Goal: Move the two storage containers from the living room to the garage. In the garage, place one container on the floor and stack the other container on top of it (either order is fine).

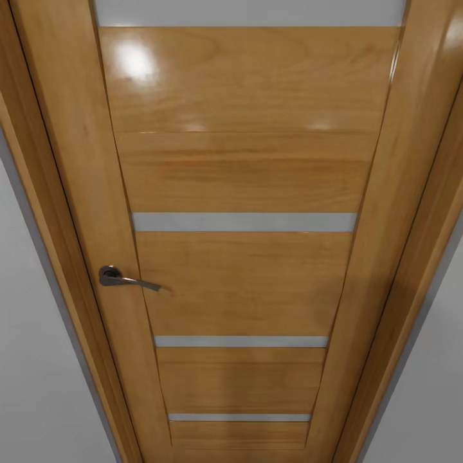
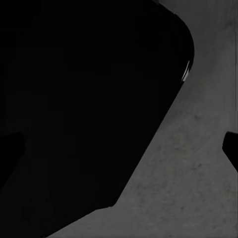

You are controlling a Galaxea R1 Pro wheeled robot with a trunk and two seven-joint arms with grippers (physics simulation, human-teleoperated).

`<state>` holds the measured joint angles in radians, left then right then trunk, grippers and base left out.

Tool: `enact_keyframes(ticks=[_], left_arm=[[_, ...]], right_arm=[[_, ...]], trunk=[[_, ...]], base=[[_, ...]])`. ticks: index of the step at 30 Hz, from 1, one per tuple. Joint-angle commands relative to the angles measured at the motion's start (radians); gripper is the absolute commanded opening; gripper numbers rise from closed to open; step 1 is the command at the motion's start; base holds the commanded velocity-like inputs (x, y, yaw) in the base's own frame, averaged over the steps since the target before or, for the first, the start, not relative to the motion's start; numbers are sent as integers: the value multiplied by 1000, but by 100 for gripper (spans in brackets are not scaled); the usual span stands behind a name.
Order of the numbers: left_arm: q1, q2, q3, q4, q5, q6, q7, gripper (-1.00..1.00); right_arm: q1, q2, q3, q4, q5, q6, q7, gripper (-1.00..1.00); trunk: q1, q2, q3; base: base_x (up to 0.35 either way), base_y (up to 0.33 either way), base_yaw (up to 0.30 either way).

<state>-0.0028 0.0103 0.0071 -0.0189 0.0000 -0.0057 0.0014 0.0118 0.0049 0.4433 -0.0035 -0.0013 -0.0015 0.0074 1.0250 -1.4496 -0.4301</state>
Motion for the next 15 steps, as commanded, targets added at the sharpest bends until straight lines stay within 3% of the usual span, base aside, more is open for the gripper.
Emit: enact_keyframes(ticks=[1,15], left_arm=[[0,1,1,-6,0,-4,0,100],[0,4,1,-15,3,-8,0,100]], right_arm=[[-2,0,2,-1,-1,-2,1,100],[-4,0,3,-1,-1,-3,-1,100]], trunk=[[0,0,-1],[0,0,-1]], base=[[0,0,0],[0,0,0]])
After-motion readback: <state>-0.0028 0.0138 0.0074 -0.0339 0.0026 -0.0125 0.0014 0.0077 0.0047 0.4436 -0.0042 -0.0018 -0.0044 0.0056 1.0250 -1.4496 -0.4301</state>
